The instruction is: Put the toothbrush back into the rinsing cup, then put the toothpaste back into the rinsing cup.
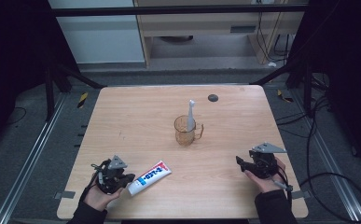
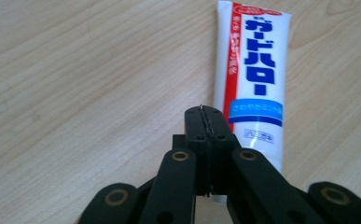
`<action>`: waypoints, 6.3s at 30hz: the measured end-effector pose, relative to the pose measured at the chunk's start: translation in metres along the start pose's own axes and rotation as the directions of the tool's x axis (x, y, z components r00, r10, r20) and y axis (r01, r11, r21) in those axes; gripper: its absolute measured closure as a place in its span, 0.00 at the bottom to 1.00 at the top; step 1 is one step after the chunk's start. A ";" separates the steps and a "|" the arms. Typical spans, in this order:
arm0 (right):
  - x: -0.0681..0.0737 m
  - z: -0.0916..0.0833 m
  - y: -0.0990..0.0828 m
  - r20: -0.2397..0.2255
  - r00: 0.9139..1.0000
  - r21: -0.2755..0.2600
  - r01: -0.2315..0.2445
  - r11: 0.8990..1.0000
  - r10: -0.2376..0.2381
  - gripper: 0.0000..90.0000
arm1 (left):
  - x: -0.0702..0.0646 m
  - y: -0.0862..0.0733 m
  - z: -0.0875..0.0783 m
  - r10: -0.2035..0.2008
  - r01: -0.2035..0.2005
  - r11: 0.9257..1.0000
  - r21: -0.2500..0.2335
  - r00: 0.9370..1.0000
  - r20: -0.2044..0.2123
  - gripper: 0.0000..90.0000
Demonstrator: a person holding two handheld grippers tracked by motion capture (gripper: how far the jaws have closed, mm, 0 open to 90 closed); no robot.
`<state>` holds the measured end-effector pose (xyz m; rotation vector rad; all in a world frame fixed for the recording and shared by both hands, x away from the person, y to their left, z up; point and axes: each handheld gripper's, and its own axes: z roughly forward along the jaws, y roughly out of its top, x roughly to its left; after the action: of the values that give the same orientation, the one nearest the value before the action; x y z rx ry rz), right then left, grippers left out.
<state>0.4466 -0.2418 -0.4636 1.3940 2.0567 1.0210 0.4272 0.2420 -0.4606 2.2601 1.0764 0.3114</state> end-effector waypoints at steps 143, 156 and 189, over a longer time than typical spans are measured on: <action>-0.022 -0.013 0.010 0.057 0.998 -0.034 -0.036 0.999 0.037 0.38 | -0.021 0.073 0.023 0.066 -0.068 0.997 0.045 0.996 0.060 0.75; -0.019 -0.010 0.009 0.062 0.997 -0.039 -0.044 0.998 0.047 0.34 | -0.012 0.094 0.001 -0.015 0.008 0.976 -0.219 0.999 -0.030 0.75; -0.016 0.000 0.004 0.061 0.997 -0.042 -0.051 0.998 0.053 0.33 | -0.013 0.181 0.024 -0.118 0.073 0.843 -0.532 0.992 -0.050 0.75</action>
<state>0.4551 -0.2553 -0.4606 1.4477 1.9542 1.0212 0.5422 0.1342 -0.3669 1.7042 0.9899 0.5855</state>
